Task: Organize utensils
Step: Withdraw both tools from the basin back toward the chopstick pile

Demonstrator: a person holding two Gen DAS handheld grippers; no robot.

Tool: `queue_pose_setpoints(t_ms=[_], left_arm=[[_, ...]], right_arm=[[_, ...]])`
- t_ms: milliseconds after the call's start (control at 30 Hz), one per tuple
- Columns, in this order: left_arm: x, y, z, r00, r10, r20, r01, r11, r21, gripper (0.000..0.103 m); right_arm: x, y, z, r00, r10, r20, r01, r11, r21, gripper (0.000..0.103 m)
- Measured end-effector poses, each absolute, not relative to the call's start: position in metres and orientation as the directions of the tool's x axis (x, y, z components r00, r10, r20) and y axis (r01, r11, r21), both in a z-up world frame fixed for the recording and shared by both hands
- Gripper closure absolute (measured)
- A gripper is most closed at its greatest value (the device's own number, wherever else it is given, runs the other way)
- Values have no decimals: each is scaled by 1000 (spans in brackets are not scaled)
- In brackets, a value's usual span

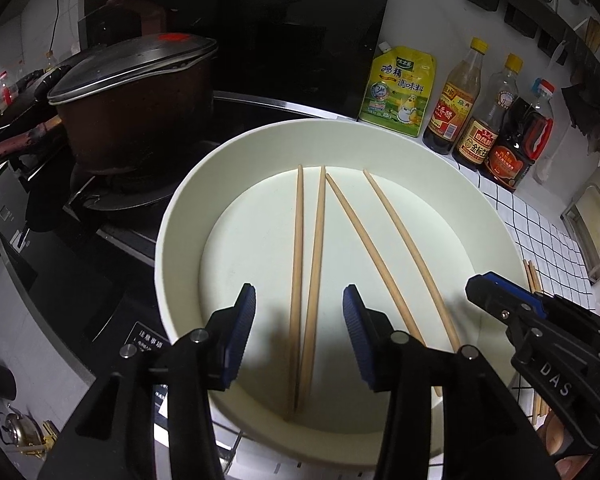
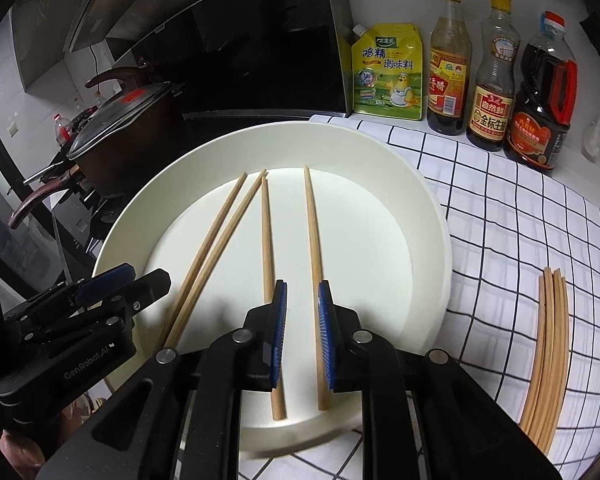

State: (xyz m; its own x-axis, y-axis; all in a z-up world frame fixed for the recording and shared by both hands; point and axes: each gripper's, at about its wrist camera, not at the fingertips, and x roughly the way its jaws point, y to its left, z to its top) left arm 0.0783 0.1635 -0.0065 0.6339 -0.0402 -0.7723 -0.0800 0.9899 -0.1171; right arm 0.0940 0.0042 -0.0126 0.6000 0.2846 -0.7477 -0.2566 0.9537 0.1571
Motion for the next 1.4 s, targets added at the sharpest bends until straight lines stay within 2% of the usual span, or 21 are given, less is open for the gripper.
queue_pose_setpoints(t_ms=[700,900,1000,1400], left_arm=[[30,125,14,661,-89,-745,-8,992,-126,50],[21,107,13,659,-115,-743,24,991,-133,50],[18,98,13,659,-123,-742,37,991,-131,44],[2,53,11,652,-163,-741,125,986,-107,40]], right_arm=[[24,-49,-2,647,236,-725,-163,972,171,85],[7,-71,-2,661,205,-722,-128,979,161,84],[-1,-82,-1,670,187,-719,-109,982,154,82],[-28,-144,-12,693,89,-715,8,991,131,79]])
